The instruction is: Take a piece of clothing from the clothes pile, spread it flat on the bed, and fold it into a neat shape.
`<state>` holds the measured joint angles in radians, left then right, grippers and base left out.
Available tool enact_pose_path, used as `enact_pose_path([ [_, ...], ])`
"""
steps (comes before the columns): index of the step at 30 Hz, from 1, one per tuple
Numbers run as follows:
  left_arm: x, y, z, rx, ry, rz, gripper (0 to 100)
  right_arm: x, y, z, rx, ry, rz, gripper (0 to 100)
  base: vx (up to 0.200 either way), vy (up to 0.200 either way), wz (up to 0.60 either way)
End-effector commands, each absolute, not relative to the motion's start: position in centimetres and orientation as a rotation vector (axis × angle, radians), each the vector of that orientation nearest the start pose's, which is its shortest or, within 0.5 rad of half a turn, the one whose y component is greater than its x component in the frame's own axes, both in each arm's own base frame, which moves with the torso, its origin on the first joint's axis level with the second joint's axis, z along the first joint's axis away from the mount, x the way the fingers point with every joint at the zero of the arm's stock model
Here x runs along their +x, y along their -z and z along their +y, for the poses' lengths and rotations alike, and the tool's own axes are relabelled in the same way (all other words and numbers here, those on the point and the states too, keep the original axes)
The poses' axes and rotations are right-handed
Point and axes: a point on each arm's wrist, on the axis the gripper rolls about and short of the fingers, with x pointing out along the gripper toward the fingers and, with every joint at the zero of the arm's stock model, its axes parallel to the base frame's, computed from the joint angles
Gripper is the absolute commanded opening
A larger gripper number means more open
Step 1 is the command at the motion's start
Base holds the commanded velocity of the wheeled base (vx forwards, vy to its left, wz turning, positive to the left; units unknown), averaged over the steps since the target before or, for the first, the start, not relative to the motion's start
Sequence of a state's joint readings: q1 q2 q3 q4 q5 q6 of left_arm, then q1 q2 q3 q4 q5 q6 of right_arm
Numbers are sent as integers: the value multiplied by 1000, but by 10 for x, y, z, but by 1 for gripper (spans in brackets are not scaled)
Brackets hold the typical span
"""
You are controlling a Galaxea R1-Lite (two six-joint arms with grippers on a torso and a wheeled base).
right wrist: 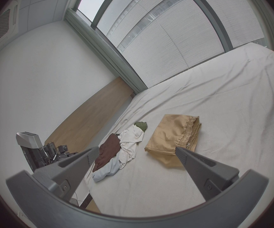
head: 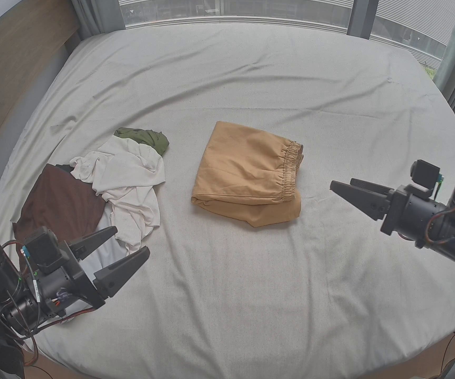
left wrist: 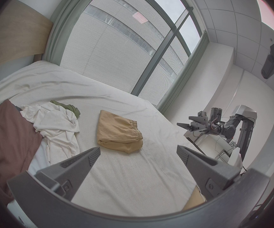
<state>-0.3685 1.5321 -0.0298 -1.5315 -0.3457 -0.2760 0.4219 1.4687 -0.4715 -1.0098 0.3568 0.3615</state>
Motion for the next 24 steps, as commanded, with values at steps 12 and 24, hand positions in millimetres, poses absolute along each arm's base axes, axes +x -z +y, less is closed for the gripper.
enact_pose_path([
  [12,121,-156,-49,-250,456,-65,100,81,-217,25,305,-589,-97,100,0,0,0],
  [24,62,-160,-17,-254,297,-149,100,-12,-138,7,284,-495,-142,100,0,0,0],
])
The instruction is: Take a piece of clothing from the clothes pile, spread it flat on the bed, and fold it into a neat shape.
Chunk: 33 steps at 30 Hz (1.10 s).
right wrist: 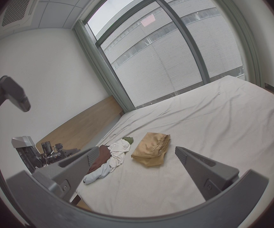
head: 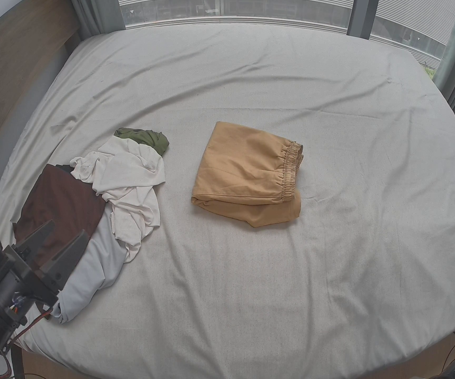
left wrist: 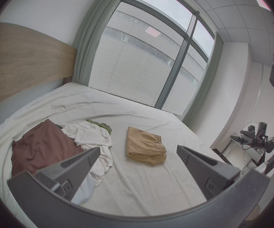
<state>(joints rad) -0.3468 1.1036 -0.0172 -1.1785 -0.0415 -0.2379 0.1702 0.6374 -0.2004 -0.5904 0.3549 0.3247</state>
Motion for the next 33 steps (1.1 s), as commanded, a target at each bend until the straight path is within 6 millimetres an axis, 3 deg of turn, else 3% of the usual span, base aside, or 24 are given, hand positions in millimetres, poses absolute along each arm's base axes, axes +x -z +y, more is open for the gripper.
enact_pose_path([
  [1,58,-160,-15,-255,281,-155,100,-17,-131,6,284,-490,-140,100,0,0,0],
  [4,45,-155,-9,-249,239,-167,100,-22,-113,6,280,-462,-116,100,0,0,0],
  [9,24,-147,-4,-224,208,-195,100,-18,-107,6,279,-442,-127,100,0,0,0],
  [16,-8,-117,-3,-188,174,-170,100,-22,-83,7,240,-296,-4,100,0,0,0],
  [19,-18,-104,-4,-139,147,-166,100,-22,-82,5,192,-185,-28,100,0,0,0],
  [23,-19,-97,-4,-93,111,-135,100,-22,-81,-2,53,102,-36,100,0,0,0],
  [28,-18,-83,-1,-75,-11,-5,100,-22,-81,-2,47,97,-31,100,0,0,0],
  [33,-18,-84,-1,-27,-20,-11,100,-22,-75,0,18,16,24,100,0,0,0],
])
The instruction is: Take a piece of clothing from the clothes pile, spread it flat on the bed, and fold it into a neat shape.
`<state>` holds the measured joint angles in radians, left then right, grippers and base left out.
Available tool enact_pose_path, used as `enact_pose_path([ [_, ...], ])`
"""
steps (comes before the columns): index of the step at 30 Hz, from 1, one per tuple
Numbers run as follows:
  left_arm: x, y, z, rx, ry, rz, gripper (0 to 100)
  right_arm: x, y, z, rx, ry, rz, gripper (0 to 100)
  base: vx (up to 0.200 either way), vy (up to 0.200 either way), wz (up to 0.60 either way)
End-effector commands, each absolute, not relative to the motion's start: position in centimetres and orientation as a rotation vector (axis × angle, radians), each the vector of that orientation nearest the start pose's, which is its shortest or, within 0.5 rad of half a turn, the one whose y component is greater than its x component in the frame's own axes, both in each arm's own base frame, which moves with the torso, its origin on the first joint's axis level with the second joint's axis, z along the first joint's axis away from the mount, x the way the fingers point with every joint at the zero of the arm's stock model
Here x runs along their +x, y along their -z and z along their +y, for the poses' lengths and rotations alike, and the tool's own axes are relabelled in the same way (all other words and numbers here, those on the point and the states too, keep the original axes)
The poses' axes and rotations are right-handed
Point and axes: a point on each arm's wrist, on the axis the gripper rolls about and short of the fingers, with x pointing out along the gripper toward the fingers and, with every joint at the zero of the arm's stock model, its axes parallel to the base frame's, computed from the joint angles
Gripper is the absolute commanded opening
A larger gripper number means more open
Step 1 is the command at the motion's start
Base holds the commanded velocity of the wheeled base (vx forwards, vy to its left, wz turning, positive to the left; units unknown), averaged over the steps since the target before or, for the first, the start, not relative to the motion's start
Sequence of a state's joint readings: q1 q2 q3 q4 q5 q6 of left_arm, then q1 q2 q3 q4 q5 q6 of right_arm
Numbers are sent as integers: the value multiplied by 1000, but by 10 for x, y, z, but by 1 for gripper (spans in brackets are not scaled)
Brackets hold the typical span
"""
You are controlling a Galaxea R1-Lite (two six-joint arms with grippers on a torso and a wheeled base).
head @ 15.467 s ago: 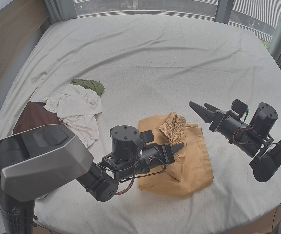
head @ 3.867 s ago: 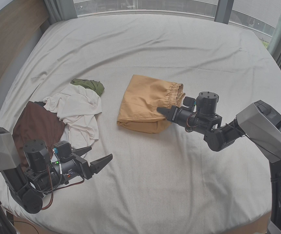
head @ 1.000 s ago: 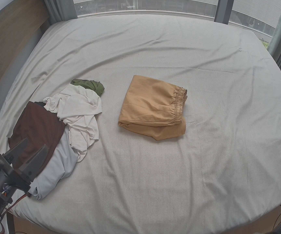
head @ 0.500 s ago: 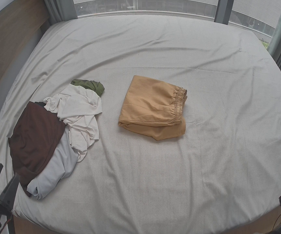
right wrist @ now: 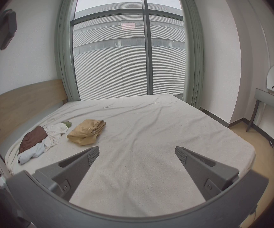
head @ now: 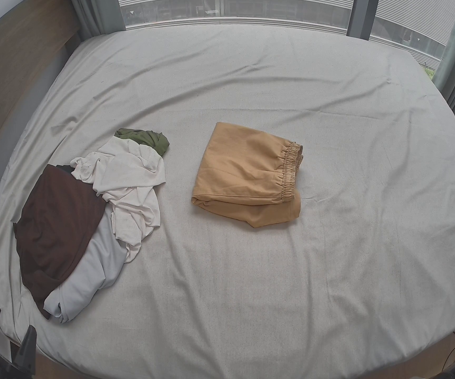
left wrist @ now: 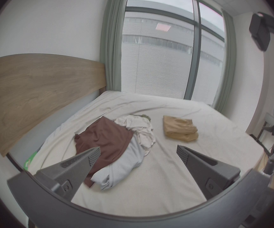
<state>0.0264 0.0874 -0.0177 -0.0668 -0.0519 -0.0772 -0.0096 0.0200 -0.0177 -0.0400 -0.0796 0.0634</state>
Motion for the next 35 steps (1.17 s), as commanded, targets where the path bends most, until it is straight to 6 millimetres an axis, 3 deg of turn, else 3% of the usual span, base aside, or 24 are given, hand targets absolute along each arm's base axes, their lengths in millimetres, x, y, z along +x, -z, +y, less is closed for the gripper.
enact_pose_path([
  [1,-18,-84,-1,-7,-20,-11,100,-22,-75,1,-3,-14,20,100,0,0,0],
  [6,-23,-82,-3,-28,111,-38,100,-22,-76,1,2,-11,14,100,0,0,0],
  [9,-24,-82,-2,-32,100,-26,100,-22,-76,1,3,-9,14,100,0,0,0],
  [17,-24,-82,3,74,-144,-31,100,-22,-76,1,3,-11,14,100,0,0,0],
  [21,-23,-78,0,-8,-1,-28,100,-22,-76,1,-9,-17,12,100,0,0,0],
  [35,-23,-76,0,-20,0,-5,100,-22,-76,1,-7,-14,15,100,0,0,0],
])
